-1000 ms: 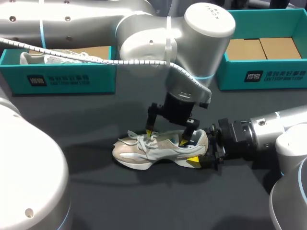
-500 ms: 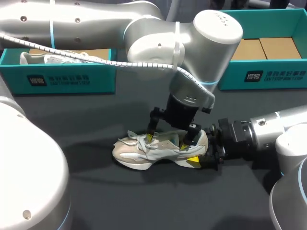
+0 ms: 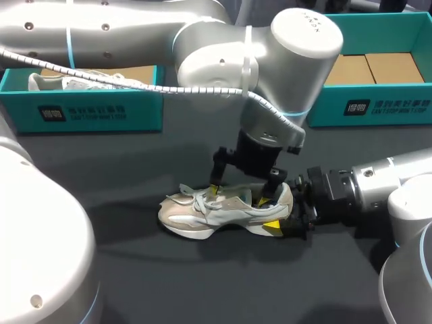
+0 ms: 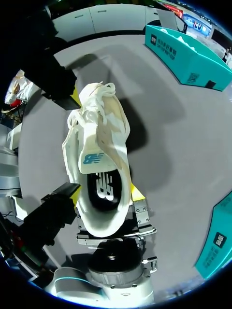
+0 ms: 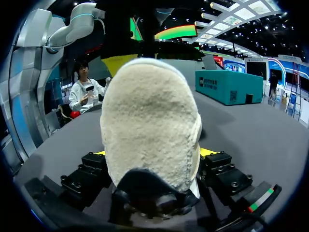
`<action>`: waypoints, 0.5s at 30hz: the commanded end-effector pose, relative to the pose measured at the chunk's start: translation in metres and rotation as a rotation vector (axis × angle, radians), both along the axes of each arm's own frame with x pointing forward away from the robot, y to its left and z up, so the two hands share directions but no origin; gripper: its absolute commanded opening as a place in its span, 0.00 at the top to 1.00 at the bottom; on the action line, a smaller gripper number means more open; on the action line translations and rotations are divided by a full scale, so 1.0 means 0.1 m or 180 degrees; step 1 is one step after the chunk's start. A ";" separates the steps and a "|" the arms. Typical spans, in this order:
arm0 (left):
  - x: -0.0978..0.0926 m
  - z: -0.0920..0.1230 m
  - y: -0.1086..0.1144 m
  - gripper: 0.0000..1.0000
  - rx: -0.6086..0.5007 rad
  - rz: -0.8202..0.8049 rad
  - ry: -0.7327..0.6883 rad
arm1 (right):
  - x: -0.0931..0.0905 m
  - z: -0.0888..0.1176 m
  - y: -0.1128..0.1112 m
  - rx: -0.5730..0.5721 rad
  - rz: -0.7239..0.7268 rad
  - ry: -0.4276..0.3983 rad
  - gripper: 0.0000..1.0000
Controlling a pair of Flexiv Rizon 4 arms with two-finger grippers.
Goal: Take the shoe out of the shoebox, open the shoe tongue, remove and reinsert the insole, then place the shoe into the shoebox
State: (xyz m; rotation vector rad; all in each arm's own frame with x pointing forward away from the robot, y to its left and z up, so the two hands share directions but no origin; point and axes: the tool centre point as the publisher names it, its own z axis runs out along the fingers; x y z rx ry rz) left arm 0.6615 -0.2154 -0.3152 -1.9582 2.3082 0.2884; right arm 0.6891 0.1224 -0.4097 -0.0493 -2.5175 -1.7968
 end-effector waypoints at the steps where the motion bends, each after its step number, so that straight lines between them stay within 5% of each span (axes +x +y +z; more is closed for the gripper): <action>1: 0.04 0.07 0.06 0.00 -0.0060 0.0012 -0.0032 | 0.00 -0.01 0.01 -0.0017 -0.0004 0.0002 1.00; 15: 0.20 -0.12 -0.09 0.00 -0.0010 0.0002 0.0038 | 0.00 -0.01 0.01 -0.0017 -0.0004 0.0002 1.00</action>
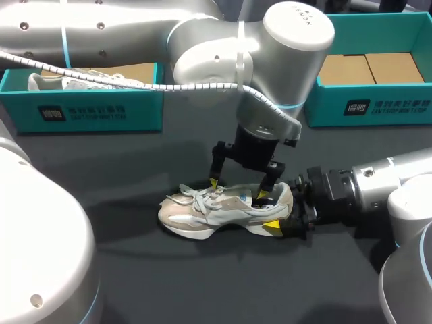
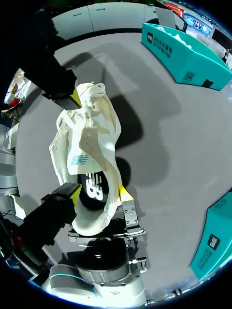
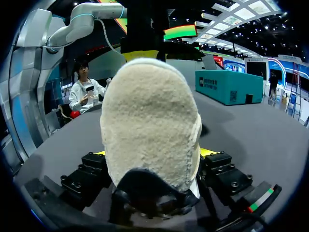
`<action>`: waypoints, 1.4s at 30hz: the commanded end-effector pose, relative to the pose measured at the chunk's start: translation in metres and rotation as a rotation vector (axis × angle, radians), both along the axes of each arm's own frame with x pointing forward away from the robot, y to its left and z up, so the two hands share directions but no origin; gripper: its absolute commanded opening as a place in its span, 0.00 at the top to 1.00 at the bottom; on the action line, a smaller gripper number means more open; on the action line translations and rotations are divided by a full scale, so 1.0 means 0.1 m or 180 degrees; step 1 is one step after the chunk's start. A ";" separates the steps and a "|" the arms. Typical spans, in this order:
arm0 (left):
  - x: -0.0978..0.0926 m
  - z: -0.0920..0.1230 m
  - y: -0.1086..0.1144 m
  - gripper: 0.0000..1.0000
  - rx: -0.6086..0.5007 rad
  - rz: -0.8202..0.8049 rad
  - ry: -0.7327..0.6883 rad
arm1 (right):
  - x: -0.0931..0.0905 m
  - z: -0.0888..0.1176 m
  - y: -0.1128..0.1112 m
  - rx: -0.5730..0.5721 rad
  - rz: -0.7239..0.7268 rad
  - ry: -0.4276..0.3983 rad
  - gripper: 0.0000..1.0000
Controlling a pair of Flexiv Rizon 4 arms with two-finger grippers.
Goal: Take the shoe out of the shoebox, open the shoe tongue, remove and reinsert the insole, then place the shoe into the shoebox
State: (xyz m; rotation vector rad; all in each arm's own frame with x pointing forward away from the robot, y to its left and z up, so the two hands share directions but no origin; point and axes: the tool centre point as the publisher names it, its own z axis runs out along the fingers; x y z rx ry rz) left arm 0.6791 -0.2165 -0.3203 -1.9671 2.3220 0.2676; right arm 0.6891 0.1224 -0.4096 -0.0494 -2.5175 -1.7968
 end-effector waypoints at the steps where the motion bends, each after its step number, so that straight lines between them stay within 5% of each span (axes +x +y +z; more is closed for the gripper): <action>1: 0.02 -0.07 -0.10 0.00 0.0066 0.0006 0.0035 | 0.00 -0.01 0.01 -0.0017 -0.0004 0.0002 1.00; 42: -0.06 -0.26 0.07 0.00 0.0598 0.0251 0.0149 | 0.00 -0.01 0.01 -0.0017 -0.0004 0.0002 1.00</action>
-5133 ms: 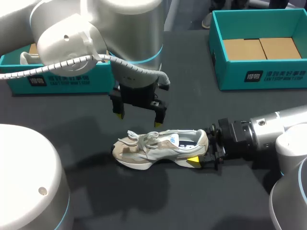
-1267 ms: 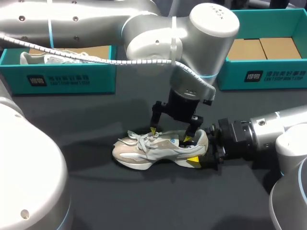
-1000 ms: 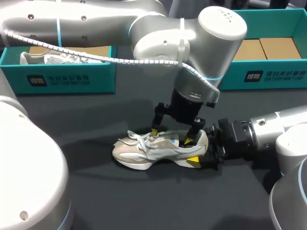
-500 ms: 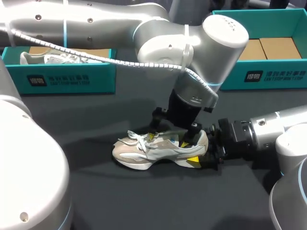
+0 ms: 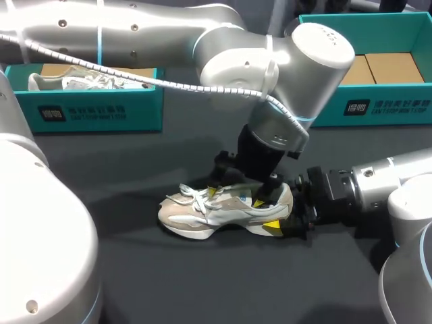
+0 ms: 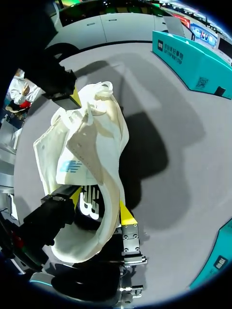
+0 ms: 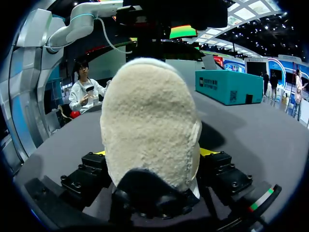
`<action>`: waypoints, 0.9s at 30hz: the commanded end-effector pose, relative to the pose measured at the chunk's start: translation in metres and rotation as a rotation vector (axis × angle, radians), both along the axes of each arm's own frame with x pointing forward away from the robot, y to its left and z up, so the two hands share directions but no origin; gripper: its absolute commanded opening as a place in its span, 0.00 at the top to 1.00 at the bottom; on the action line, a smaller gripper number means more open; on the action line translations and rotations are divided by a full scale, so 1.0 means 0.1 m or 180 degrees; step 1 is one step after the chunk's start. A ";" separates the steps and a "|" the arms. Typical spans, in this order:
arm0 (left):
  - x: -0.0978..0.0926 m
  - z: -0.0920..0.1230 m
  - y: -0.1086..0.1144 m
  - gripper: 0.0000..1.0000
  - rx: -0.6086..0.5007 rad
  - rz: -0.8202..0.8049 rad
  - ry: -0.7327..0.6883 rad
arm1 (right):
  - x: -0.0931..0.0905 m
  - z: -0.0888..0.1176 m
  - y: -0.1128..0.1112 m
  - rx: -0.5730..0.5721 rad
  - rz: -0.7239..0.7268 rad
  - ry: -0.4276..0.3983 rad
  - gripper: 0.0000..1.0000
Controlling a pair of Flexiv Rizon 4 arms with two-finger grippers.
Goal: Take the shoe out of the shoebox, open the shoe tongue, remove and reinsert the insole, then place the shoe into the shoebox
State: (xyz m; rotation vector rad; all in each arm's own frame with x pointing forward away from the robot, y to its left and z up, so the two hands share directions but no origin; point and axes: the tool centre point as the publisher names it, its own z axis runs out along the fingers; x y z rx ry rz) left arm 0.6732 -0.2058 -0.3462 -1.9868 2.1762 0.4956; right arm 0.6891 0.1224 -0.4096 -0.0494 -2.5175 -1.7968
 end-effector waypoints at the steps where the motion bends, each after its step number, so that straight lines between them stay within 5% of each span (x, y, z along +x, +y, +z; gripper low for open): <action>1: 0.01 -0.01 -0.02 0.00 0.0095 0.0023 0.0027 | 0.00 -0.01 0.01 -0.0017 -0.0004 0.0002 1.00; 7: 0.03 -0.07 0.03 0.00 0.0229 0.0066 0.0105 | 0.00 -0.01 0.01 -0.0017 -0.0004 0.0002 1.00; 27: 0.00 0.18 0.19 0.32 0.0159 0.0094 0.0041 | 0.00 -0.01 0.01 -0.0017 -0.0004 0.0002 1.00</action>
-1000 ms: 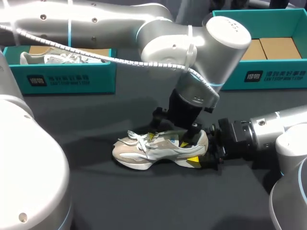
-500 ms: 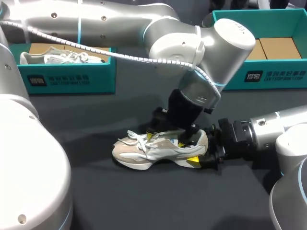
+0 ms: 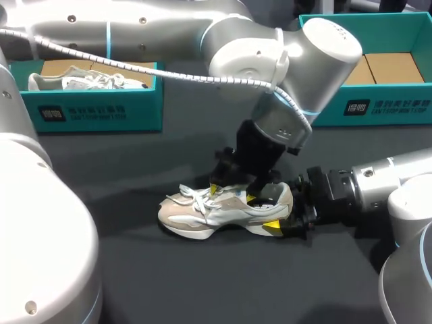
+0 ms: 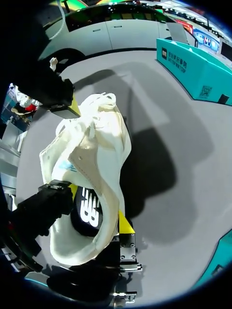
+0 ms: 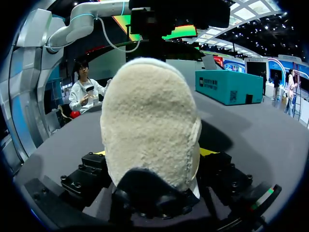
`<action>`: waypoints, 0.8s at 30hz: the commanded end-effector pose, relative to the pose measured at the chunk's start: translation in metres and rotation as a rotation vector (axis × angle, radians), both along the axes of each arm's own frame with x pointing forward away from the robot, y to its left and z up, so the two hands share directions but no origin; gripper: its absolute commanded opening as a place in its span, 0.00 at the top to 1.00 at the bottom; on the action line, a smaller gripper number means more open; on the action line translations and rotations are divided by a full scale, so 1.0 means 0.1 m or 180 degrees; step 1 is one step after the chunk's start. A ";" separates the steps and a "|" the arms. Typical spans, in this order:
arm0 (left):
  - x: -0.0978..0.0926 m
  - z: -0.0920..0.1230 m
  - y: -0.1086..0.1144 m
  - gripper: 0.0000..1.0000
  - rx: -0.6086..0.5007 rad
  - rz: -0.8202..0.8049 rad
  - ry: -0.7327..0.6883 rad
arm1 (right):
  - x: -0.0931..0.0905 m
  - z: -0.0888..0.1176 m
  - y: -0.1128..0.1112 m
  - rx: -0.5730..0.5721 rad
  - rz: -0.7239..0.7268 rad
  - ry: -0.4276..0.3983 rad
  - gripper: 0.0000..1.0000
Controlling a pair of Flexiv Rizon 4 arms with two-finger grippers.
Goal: Take the shoe out of the shoebox, open the shoe tongue, remove and reinsert the insole, then place the shoe into the shoebox
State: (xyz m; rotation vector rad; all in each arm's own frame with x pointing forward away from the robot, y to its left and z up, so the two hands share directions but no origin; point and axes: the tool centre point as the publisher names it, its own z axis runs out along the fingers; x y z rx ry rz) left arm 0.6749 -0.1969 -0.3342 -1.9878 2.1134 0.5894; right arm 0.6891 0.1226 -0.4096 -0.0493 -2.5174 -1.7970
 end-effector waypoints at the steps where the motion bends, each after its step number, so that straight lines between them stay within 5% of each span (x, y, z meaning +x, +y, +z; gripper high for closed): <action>1: -0.02 0.07 0.10 0.33 -0.0067 0.0003 -0.0023 | 0.00 -0.01 0.01 -0.0018 -0.0004 0.0002 1.00; 9: -0.01 0.10 0.10 0.54 -0.0136 -0.0023 -0.0015 | 0.00 -0.01 0.01 -0.0018 -0.0004 0.0002 1.00; 18: 0.02 0.04 -0.01 0.64 -0.0173 -0.0126 0.0107 | 0.00 -0.01 0.01 -0.0018 -0.0004 0.0002 1.00; 20: 0.02 0.03 -0.04 0.73 -0.0179 -0.0134 0.0121 | 0.00 -0.01 0.01 -0.0018 -0.0004 0.0002 1.00; 23: 0.02 0.03 -0.04 1.00 -0.0188 -0.0146 0.0126 | 0.00 -0.01 0.01 -0.0018 -0.0004 0.0002 1.00; 24: 0.01 0.04 -0.04 1.00 -0.0197 -0.0148 0.0123 | 0.00 -0.01 0.01 -0.0018 -0.0004 0.0002 1.00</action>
